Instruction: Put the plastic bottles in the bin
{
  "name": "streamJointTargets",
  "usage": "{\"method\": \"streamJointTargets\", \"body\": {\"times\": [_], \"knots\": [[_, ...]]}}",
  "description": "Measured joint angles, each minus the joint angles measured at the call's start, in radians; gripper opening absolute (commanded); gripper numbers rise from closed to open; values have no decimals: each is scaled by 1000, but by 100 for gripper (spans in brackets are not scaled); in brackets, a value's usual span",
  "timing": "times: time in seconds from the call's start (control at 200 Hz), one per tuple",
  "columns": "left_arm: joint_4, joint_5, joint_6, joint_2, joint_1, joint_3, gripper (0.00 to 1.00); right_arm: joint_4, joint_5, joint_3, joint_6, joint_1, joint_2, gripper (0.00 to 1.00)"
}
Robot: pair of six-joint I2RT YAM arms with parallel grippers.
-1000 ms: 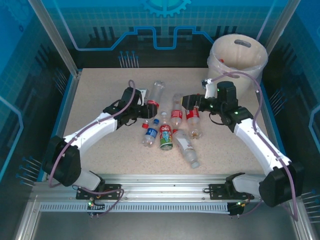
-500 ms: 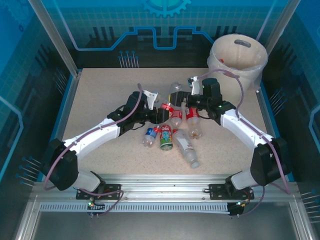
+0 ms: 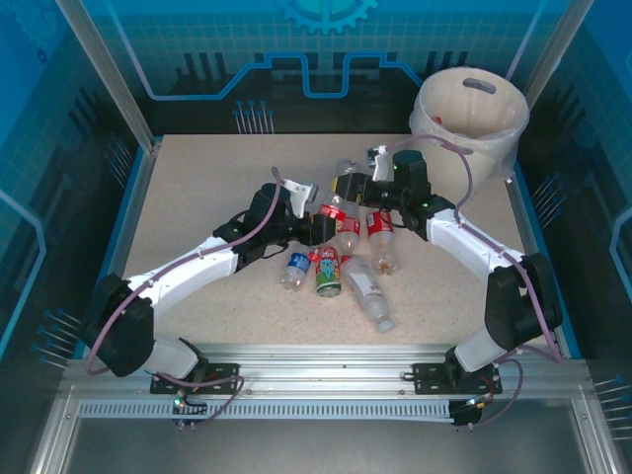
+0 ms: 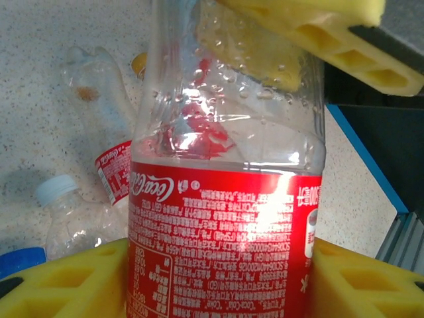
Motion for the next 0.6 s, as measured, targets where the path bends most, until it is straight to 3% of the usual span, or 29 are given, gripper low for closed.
{"method": "streamJointTargets", "body": {"times": [0.185,0.37,0.6], "knots": [[19,-7,-8,0,0,-4,71,16,-11,1,7,0,0,41],[50,-8,-55,-16,0,-16,99,31,-6,1,-1,-29,0,39],[55,-67,-61,-143,5,-92,99,18,37,29,-53,-82,-1,37]]}}
